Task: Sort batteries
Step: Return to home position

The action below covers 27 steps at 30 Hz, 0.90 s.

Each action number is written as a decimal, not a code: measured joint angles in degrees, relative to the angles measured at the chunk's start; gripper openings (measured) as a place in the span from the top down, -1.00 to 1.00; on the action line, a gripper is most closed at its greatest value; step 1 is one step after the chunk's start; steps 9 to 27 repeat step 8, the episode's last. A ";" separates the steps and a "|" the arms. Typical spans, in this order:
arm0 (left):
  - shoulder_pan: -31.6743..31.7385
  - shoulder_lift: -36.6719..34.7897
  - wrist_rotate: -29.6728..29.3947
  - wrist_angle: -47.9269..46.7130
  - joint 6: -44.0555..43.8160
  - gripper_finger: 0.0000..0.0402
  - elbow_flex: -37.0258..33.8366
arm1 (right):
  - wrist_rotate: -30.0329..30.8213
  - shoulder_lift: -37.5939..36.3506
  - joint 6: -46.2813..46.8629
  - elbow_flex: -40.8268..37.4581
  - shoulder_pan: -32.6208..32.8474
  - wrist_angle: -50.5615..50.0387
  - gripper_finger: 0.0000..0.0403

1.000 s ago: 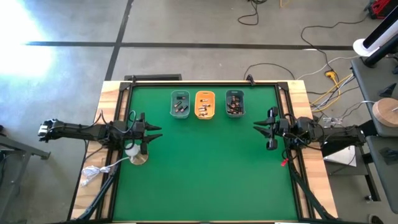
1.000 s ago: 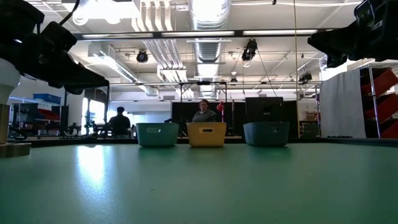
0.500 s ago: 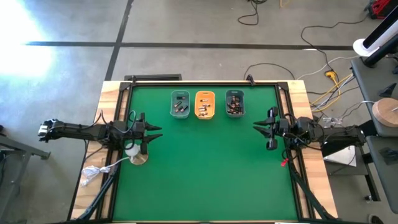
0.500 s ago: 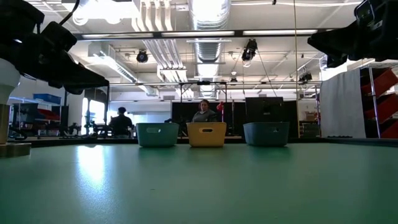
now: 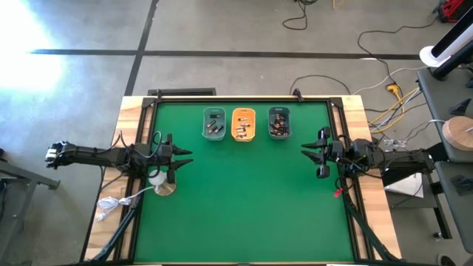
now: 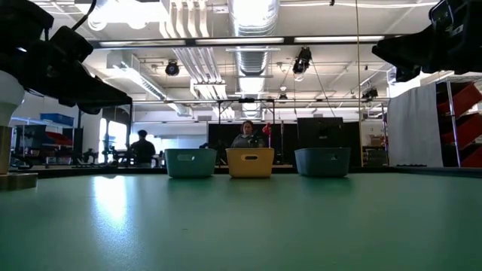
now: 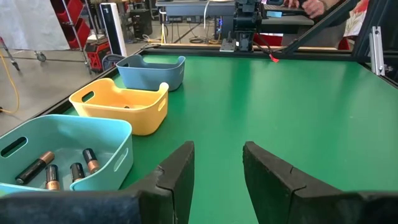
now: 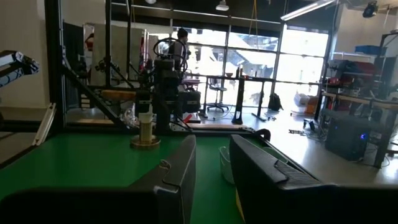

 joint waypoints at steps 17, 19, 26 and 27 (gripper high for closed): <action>0.00 0.00 0.00 0.00 0.00 0.42 0.00 | 0.00 0.00 0.00 0.00 -0.01 -0.01 0.64; 0.00 0.00 0.00 0.00 0.00 0.42 0.00 | 0.00 0.00 0.00 0.00 -0.01 -0.01 0.64; 0.00 0.00 0.00 0.00 0.00 0.42 0.00 | 0.00 0.00 0.00 0.00 -0.01 -0.01 0.64; 0.00 0.00 0.00 0.00 0.00 0.42 0.00 | 0.00 0.00 0.00 0.00 -0.01 -0.01 0.64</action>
